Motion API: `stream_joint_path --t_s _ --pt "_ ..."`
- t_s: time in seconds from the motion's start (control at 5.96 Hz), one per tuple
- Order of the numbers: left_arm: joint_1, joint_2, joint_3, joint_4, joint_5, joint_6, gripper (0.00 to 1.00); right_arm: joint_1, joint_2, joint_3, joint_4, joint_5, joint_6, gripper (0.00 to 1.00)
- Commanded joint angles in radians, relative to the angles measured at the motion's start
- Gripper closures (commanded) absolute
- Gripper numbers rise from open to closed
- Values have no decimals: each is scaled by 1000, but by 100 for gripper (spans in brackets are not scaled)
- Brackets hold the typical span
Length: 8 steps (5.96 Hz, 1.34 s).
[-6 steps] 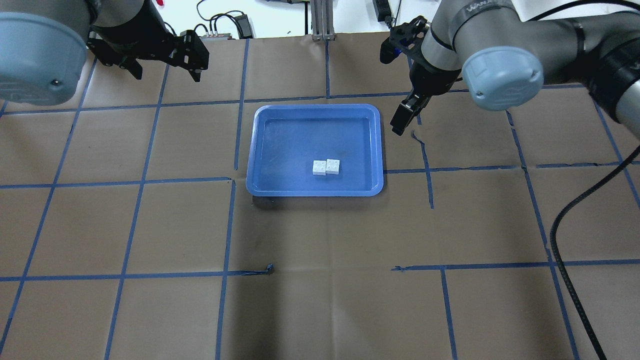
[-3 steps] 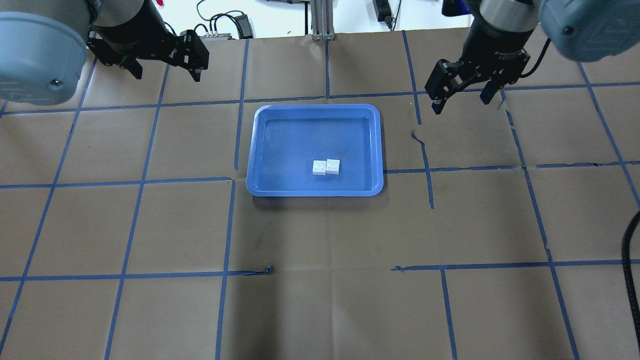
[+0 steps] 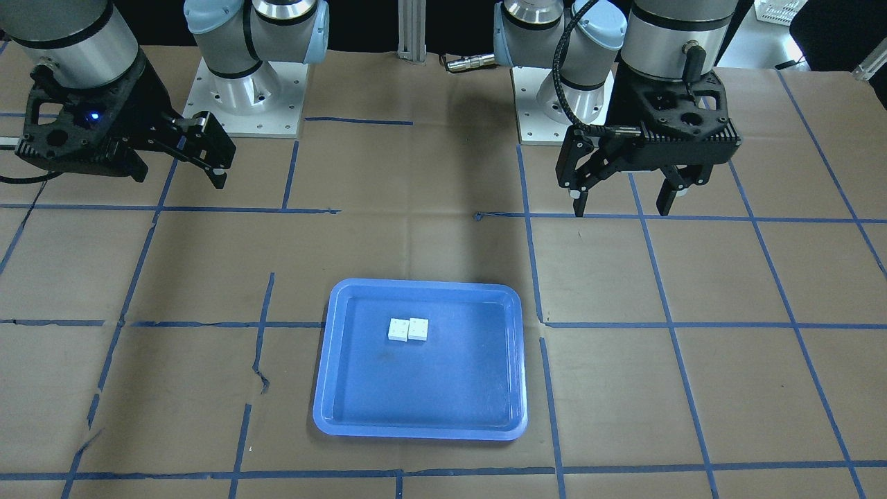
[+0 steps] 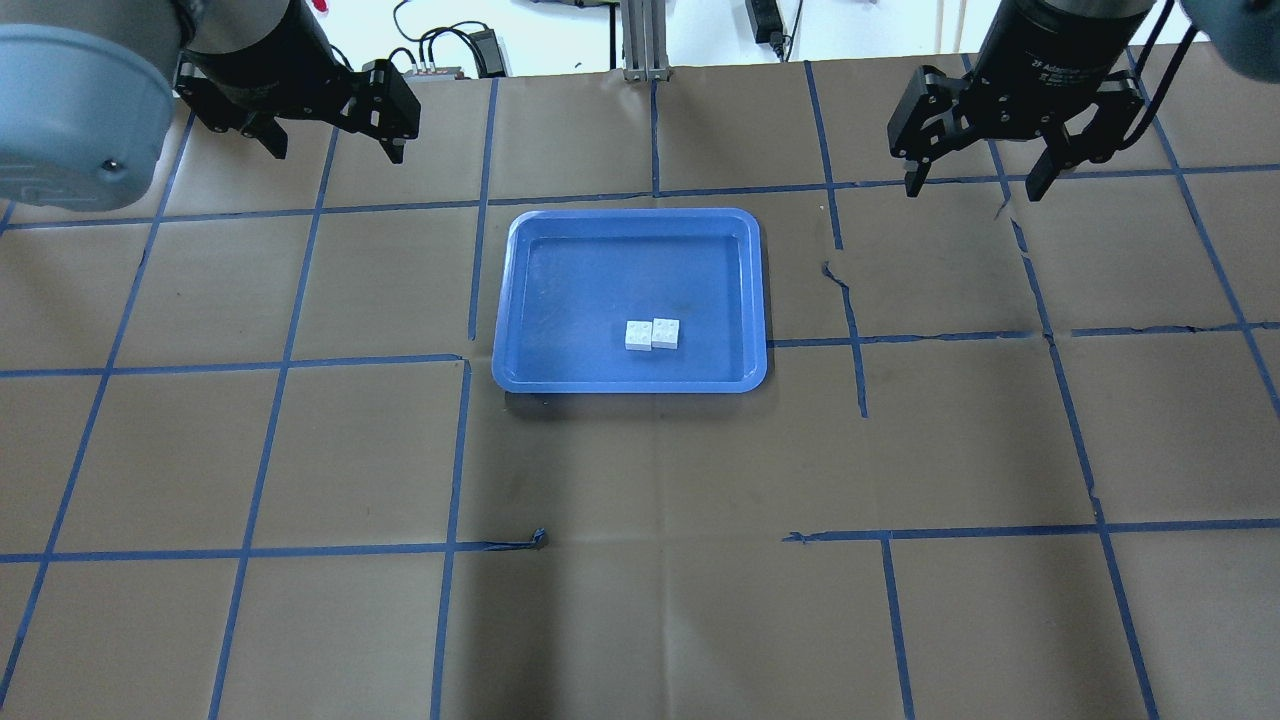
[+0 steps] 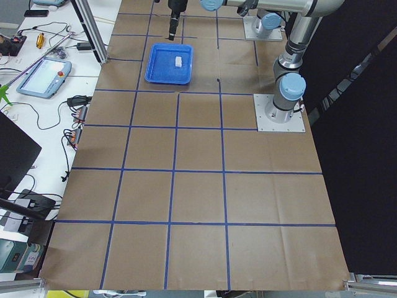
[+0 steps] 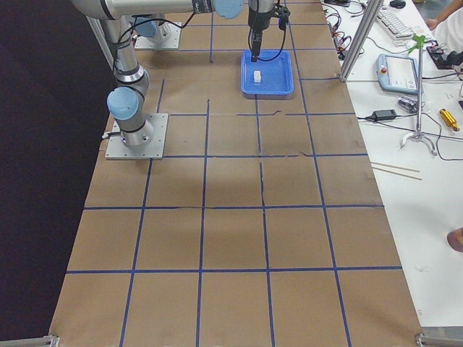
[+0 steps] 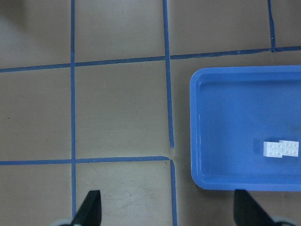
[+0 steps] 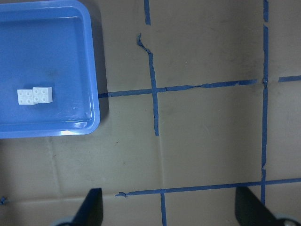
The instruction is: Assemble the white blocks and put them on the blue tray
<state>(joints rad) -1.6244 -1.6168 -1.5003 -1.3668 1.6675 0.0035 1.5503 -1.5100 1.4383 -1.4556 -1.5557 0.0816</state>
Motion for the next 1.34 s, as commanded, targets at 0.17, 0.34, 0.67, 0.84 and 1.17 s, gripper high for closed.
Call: stream_joint_path --t_s 0.17,0.34,0.67,0.84,1.17 --pt "0 0 -1 0 -11 0 1 54 7 -1 1 -10 59 0" --pt "0 0 -2 0 -12 1 1 53 10 -2 1 -11 58 0" --pt "0 0 -2 0 -12 0 1 44 13 1 0 -14 46 0" --pt "0 0 -2 0 -12 0 1 40 13 1 0 -15 44 0" --pt "0 0 -2 0 -12 0 1 40 13 5 0 -15 44 0"
